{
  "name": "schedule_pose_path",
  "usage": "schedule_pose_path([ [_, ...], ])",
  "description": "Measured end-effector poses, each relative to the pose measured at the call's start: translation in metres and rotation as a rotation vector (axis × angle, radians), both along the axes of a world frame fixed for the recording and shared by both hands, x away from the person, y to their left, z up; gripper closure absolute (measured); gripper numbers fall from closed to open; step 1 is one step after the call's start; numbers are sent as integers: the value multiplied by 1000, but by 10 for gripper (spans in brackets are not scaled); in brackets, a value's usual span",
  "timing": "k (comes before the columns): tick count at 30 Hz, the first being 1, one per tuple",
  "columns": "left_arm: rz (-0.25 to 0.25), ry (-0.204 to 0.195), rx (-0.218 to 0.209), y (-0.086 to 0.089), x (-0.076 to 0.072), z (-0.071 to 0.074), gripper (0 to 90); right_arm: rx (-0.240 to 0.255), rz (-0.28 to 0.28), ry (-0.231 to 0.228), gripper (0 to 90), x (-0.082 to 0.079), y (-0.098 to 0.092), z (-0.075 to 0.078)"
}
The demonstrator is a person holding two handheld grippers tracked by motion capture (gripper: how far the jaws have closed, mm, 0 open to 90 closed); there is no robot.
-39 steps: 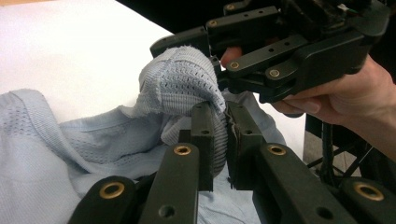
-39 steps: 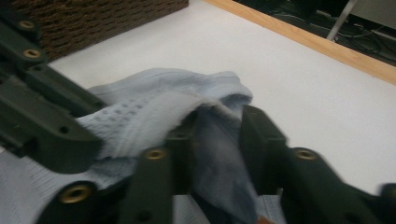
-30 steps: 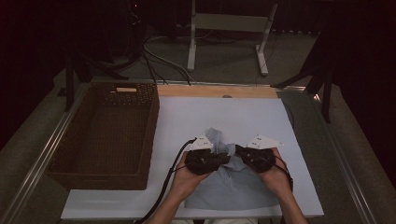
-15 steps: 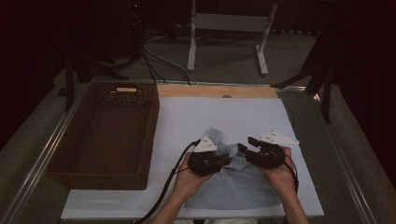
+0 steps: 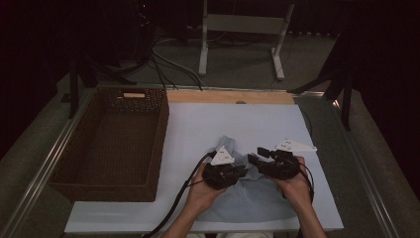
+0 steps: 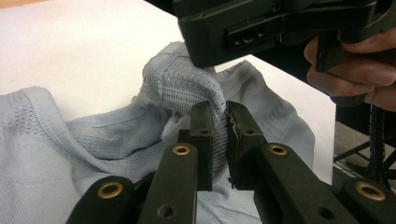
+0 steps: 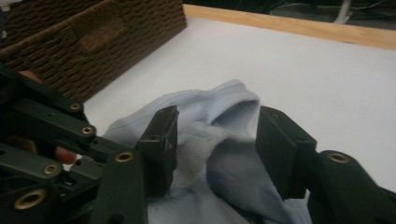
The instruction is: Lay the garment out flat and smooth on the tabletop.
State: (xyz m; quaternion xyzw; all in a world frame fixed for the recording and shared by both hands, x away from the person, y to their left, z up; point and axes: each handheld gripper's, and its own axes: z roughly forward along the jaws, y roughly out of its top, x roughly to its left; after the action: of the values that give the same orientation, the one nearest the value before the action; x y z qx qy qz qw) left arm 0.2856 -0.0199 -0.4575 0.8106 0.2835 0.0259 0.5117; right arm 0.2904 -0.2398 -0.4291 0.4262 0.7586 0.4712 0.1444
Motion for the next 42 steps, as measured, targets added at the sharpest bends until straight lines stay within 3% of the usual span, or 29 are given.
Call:
schedule_pose_path([
  [2,2,-2,-1,0,0,0,838,-5,3,6,517,0,1,-1],
  [3,6,-5,-2,0,-1,0,838,-9,13,26,611,2,2,-2],
  [5,4,-5,-2,0,0,0,836,2,32,45,707,3,3,-4],
  [9,3,-4,-3,0,-1,0,822,-17,41,30,880,1,5,-3],
  [16,1,4,-10,0,0,-1,804,-33,20,5,897,0,4,0],
  [20,29,21,-29,2,0,-1,579,-47,-15,-20,899,0,3,2],
  [21,57,28,-41,6,-2,-3,527,-45,-40,-40,899,0,0,4],
  [23,72,29,-44,11,-3,-5,504,-41,-63,-53,899,1,-4,7],
  [34,204,29,49,38,-10,-18,427,-47,-183,-91,899,8,-30,19],
  [42,266,49,76,57,-15,-24,425,-60,-236,-95,899,12,-42,20],
])
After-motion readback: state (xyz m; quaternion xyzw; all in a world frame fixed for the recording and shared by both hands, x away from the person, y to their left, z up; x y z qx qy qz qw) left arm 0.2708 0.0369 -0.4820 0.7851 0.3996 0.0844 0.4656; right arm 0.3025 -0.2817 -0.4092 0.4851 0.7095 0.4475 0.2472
